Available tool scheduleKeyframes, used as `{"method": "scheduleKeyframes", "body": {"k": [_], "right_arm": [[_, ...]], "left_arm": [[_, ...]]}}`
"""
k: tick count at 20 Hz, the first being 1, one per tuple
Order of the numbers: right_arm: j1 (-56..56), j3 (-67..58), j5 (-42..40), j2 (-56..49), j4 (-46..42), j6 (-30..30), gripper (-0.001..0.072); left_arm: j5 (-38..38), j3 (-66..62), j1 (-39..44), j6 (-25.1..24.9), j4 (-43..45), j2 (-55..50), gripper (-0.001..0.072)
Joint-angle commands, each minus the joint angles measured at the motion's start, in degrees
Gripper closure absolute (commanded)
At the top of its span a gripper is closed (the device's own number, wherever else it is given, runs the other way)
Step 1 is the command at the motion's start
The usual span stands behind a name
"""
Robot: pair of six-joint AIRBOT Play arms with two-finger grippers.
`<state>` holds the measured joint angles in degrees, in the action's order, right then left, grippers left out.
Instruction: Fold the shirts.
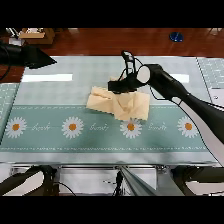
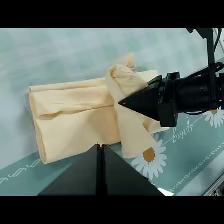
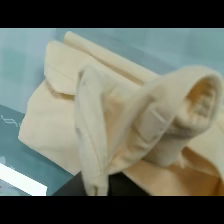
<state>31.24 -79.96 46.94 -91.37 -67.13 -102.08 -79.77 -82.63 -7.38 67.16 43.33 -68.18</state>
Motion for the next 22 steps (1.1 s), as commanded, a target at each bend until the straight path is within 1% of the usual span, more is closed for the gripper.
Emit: {"method": "scheduleKeyframes", "body": {"k": [1, 3, 4, 7, 9, 10, 12, 15, 16, 17, 18, 19, 20, 21, 22], "right_arm": [[1.46, -0.07, -6.27, -1.77, 4.55, -0.35, 0.0647], [1.46, -0.07, -7.56, -1.77, 4.94, -0.28, 0.0376], [1.42, -0.07, -7.89, -1.73, 5.64, -0.26, 0.0272], [0.76, -0.07, -6.75, -0.39, 5.44, 1.6, 0.0264], [-1.33, -0.07, -2.75, 1.68, 4.24, 4.94, 0.0263], [-2.99, -0.07, 0.72, 3.15, 1.95, 6.1, 0.0264], [-6.99, -0.07, 10.01, 6.54, -6.43, 6.84, 0.0263], [-14.05, -0.02, 27.47, 10.71, -25.55, 6.95, 0.0262], [-17.2, 0.13, 32.39, 11.26, -30.01, 8.09, 0.0259], [-21.03, 0.68, 35.43, 11.34, -30.36, 8.72, 0.0248], [-24.87, 1.95, 36.24, 11.37, -27.17, 8.7, 0.0245], [-29.0, 4.17, 35.76, 11.37, -20.48, 8.68, 0.0214], [-32.33, 6.93, 34.01, 11.37, -12.68, 8.76, 0.0212], [-35.15, 10.49, 31.23, 11.37, -4.39, 9.7, 0.016], [-36.96, 14.05, 28.02, 11.37, 2.4, 11.15, 0.016]], "left_arm": [[-0.96, 0.04, -0.09, -0.07, 0.02, 0.07, 0.0684], [-0.96, 0.04, -0.09, -0.04, 0.02, 0.04, 0.0684], [-0.94, 0.04, -0.09, -0.07, 0.02, 0.04, 0.0684], [-0.92, 0.04, -0.09, -0.04, 0.04, -0.07, 0.0684], [-0.9, 0.04, -0.09, -0.07, 0.04, -0.13, 0.0684], [-0.9, 0.04, -0.09, -0.07, 0.07, -0.17, 0.0684], [-0.9, 0.04, -0.09, -0.07, 0.07, -0.26, 0.0684], [-0.85, 0.04, -0.09, -0.07, 0.07, -0.28, 0.0684], [-0.87, 0.04, -0.09, -0.09, 0.07, -0.28, 0.0684], [-0.87, 0.04, -0.09, -0.07, 0.09, -0.28, 0.0684], [-0.87, 0.04, -0.09, -0.07, 0.24, -0.28, 0.0684], [-0.9, 0.04, -0.09, -0.07, 0.55, -0.28, 0.0684], [-0.9, 0.04, -0.09, -0.04, 1.03, -0.28, 0.0684], [-0.9, 0.04, -0.09, -0.04, 1.53, -0.28, 0.0684], [-0.92, 0.04, -0.09, -0.02, 1.92, -0.28, 0.0684]]}}
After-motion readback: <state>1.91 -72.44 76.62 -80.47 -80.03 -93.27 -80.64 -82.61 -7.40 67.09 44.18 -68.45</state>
